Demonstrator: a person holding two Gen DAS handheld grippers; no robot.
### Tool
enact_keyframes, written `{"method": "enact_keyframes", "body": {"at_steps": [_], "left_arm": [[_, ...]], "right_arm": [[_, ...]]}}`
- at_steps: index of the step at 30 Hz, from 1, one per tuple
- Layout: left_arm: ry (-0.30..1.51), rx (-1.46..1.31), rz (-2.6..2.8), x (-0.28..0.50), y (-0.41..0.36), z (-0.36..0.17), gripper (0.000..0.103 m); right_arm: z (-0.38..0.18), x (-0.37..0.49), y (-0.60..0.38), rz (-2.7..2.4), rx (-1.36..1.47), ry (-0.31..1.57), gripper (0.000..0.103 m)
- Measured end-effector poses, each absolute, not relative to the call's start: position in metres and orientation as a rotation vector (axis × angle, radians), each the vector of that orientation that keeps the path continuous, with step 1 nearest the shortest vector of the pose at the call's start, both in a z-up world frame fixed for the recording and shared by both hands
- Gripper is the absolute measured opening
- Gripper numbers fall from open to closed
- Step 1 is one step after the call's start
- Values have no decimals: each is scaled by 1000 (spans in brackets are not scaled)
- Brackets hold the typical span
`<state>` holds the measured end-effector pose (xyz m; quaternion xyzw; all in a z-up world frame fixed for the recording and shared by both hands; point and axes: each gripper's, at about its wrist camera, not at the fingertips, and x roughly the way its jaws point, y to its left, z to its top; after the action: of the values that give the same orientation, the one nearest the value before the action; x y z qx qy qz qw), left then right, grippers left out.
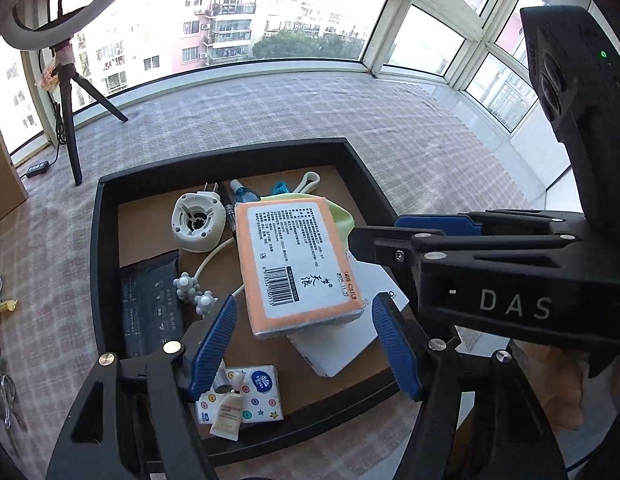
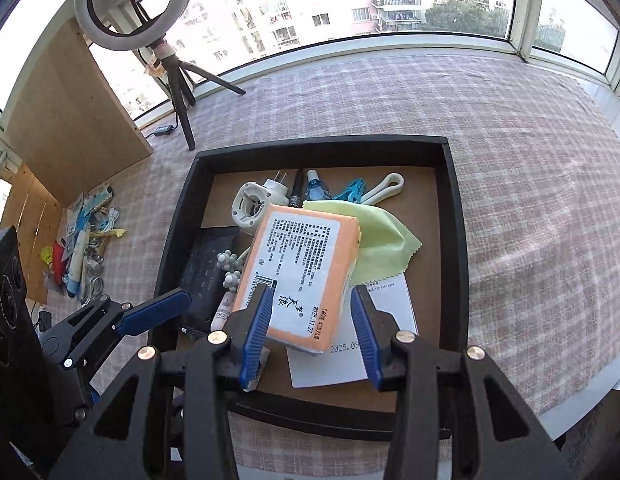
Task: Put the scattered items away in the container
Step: 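Open both grippers to release the box onto the tray contents, then move both grippers back toward the scattered items, then grasp the white USB cable with the right gripper while the left gripper grasps the silver wrench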
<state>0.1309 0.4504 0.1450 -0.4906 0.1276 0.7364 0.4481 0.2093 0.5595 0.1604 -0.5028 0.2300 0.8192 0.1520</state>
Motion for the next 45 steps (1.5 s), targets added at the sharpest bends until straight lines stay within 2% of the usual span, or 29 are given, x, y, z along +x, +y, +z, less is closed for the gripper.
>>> {"method": "enact_keyframes", "body": {"at_steps": [9,18,23,27,35,38,45], "left_arm": [[218,-1280,2023,78,365,139,66],[149,-1392,2260,32,243,119,66],[110,-1482,2341,18,176,100,66],[91,-1510,2369,13,138,87,65],[52,-1560,2313,1,111,64,65],[94,-1573,2296,-6,118,54,58],[139,-1607,2260,-21,129,39,53]], "right_arm": [[162,139,494,2554,-1546,557,41],[151,43,397,2794,-1725,318,41],[141,-4,351,2816,-1803,281,40],[127,-46,327,2762,-1871,340,40],[92,-112,287,2657,-1986,327,40],[76,-133,282,2615,-2034,362,40],[50,-167,276,2549,-2092,411,40]]}}
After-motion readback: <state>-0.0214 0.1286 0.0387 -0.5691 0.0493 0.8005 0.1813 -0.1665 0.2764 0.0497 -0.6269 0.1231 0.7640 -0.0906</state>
